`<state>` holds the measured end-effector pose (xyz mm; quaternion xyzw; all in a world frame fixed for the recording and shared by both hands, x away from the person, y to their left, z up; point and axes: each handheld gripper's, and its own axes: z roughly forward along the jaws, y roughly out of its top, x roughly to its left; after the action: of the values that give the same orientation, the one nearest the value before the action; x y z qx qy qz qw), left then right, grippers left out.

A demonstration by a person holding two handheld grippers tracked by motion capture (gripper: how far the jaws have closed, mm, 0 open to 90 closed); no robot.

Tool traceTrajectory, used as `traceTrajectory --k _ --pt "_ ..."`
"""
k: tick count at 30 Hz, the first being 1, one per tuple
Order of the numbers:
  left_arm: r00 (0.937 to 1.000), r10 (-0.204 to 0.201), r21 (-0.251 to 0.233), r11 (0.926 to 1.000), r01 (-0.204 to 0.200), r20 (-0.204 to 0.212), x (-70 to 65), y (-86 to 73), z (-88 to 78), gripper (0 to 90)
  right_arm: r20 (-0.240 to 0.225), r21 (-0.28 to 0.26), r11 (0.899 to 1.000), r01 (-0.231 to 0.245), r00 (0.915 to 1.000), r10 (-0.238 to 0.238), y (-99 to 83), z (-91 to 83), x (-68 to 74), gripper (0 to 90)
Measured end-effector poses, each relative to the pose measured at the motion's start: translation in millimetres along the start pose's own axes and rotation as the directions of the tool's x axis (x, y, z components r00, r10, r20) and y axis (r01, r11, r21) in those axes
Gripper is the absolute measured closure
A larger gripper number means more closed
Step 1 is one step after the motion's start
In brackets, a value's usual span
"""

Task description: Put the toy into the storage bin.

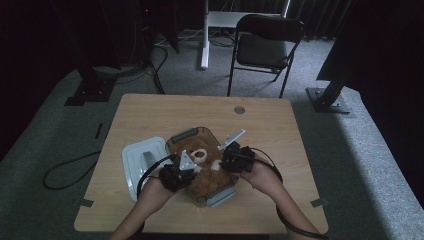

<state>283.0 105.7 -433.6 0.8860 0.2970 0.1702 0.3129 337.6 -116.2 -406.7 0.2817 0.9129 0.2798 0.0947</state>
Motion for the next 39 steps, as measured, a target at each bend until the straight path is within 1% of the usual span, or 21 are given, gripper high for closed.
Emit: traceTrajectory --k 1,2,3,6,8,11,13,15,19,22,24,25,27,28,30,32,33,34,37,38,39 --pt "1.0000 -0.010 -0.017 0.9998 0.010 0.000 0.4 -0.9 -4.0 75.3 -0.013 -0.023 1.000 -0.019 0.9997 0.018 -1.0 -4.3 -1.7 68.1" --pt "0.9996 -0.028 -0.048 0.9985 0.028 -0.002 1.3 -1.8 -9.6 69.5 -0.017 -0.053 0.998 -0.038 0.9992 0.037 -2.6 -9.1 -4.0 64.3" --pt "0.9993 -0.038 -0.057 0.9977 0.038 0.007 2.5 -2.3 -13.0 63.4 -0.012 -0.078 0.995 -0.055 0.9985 0.054 -4.5 -13.7 -6.3 58.7" --pt "0.9964 -0.076 -0.096 0.9922 0.079 0.038 6.1 -5.2 -22.5 57.2 0.001 -0.111 0.989 -0.101 0.9948 0.101 -9.1 -19.2 -11.8 49.1" --pt "0.9952 -0.090 -0.101 0.9904 0.094 0.037 7.0 -7.8 -24.8 53.2 0.023 -0.129 0.984 -0.119 0.9921 0.123 -12.6 -20.3 -15.9 45.5" --pt "0.9939 -0.100 -0.115 0.9878 0.105 0.046 7.6 -11.1 -27.1 52.0 0.033 -0.155 0.975 -0.159 0.9856 0.166 -18.4 -20.7 -21.5 38.7" --pt "0.9949 -0.100 -0.121 0.9876 0.101 0.016 5.4 -13.0 -29.3 49.1 0.031 -0.171 0.969 -0.176 0.9825 0.184 -21.0 -21.4 -23.6 34.1" --pt "0.9947 -0.101 -0.131 0.9861 0.102 0.016 4.6 -13.9 -33.0 48.4 0.032 -0.192 0.963 -0.191 0.9791 0.201 -23.5 -23.0 -25.0 30.6" --pt "0.9921 -0.125 -0.154 0.9805 0.122 -0.007 8.4 -20.0 -43.4 45.4 0.039 -0.209 0.956 -0.207 0.9747 0.220 -29.9 -26.6 -28.4 29.4" --pt "0.9867 -0.162 -0.178 0.9715 0.156 -0.016 13.9 -27.8 -50.6 45.4 0.048 -0.217 0.950 -0.224 0.9696 0.240 -36.8 -26.5 -33.4 25.6" --pt "0.9808 -0.192 -0.190 0.9646 0.183 -0.031 17.6 -33.2 -54.2 45.4 0.023 -0.208 0.948 -0.241 0.9676 0.251 -41.4 -23.7 -38.4 14.5" --pt "0.9774 -0.208 -0.197 0.9603 0.198 -0.035 19.6 -35.8 -55.7 45.3 0.010 -0.202 0.948 -0.245 0.9676 0.252 -43.5 -22.1 -40.1 13.9" --pt "0.9730 -0.229 -0.201 0.9549 0.218 -0.030 23.1 -40.6 -57.0 44.8 0.025 -0.202 0.944 -0.260 0.9624 0.271 -46.7 -19.2 -41.8 13.9" --pt "0.9696 -0.243 -0.200 0.9516 0.233 -0.028 23.6 -42.2 -57.5 43.9 0.026 -0.202 0.944 -0.259 0.9626 0.270 -48.1 -18.2 -42.6 13.7" --pt "0.9710 -0.238 -0.217 0.9491 0.229 -0.019 20.1 -43.6 -60.5 43.1 0.032 -0.205 0.943 -0.263 0.9608 0.275 -50.3 -17.4 -43.5 13.8" --pt "0.9754 -0.220 -0.221 0.9524 0.210 -0.019 15.3 -42.5 -62.0 43.0 0.006 -0.209 0.935 -0.287 0.9555 0.295 -51.2 -18.0 -45.1 13.8" --pt "0.9754 -0.220 -0.221 0.9524 0.210 -0.019 15.3 -42.5 -62.0 42.7 -0.003 -0.216 0.932 -0.292 0.9546 0.298 -50.5 -18.9 -44.5 13.7" --pt "0.9766 -0.214 -0.214 0.9552 0.205 -0.022 13.1 -42.7 -61.1 41.7 -0.008 -0.229 0.933 -0.279 0.9586 0.285 -48.6 -21.7 -41.1 13.7" --pt "0.9758 -0.219 -0.214 0.9531 0.214 0.000 12.4 -45.7 -58.2 41.7 -0.061 -0.254 0.932 -0.259 0.9659 0.252 -41.4 -28.1 -30.4 15.2" --pt "0.9761 -0.217 -0.212 0.9544 0.210 -0.009 12.2 -47.0 -57.0 41.7 -0.074 -0.262 0.933 -0.246 0.9693 0.235 -38.2 -29.9 -25.3 25.3" --pt "0.9766 -0.215 -0.213 0.9549 0.207 -0.012 12.7 -48.1 -56.5 41.6 -0.112 -0.274 0.934 -0.228 0.9725 0.204 -34.0 -31.8 -18.5 37.8"
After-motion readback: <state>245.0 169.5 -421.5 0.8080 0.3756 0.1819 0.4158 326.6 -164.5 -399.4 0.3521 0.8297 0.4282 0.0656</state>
